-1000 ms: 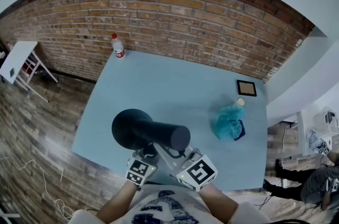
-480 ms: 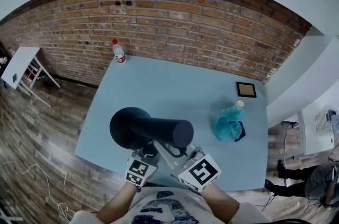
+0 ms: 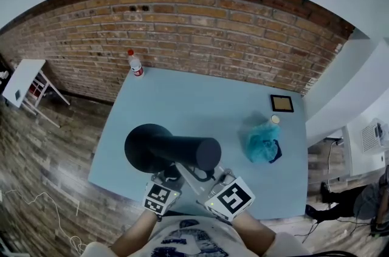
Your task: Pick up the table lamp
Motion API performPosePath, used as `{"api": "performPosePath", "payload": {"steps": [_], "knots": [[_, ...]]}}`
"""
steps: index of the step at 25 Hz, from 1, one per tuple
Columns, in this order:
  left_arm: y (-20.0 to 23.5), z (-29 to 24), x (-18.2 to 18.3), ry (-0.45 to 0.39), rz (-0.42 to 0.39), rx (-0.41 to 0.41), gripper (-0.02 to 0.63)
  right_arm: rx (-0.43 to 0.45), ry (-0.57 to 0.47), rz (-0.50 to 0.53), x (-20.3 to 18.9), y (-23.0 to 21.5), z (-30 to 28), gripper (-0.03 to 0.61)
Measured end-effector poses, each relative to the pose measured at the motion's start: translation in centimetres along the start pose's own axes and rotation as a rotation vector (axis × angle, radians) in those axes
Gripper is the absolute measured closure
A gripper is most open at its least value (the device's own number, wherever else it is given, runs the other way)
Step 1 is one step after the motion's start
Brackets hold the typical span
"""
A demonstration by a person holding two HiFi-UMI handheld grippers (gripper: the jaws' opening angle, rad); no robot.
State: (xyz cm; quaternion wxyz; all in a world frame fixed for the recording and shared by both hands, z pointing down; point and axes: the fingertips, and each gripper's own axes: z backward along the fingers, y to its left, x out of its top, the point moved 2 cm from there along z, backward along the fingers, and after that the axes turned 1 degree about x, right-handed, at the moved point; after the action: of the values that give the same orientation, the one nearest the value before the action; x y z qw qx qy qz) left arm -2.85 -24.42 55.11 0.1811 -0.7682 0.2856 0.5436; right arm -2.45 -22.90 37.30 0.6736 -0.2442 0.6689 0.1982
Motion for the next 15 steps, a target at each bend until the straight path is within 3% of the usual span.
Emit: {"api": "performPosePath", "payload": {"steps": [15], "knots": [[0.78,-0.59,0.7,0.003,0.0,-0.007,0.549,-0.022,-0.012,0.002,0.44,-1.04,-0.55,0.543]]}}
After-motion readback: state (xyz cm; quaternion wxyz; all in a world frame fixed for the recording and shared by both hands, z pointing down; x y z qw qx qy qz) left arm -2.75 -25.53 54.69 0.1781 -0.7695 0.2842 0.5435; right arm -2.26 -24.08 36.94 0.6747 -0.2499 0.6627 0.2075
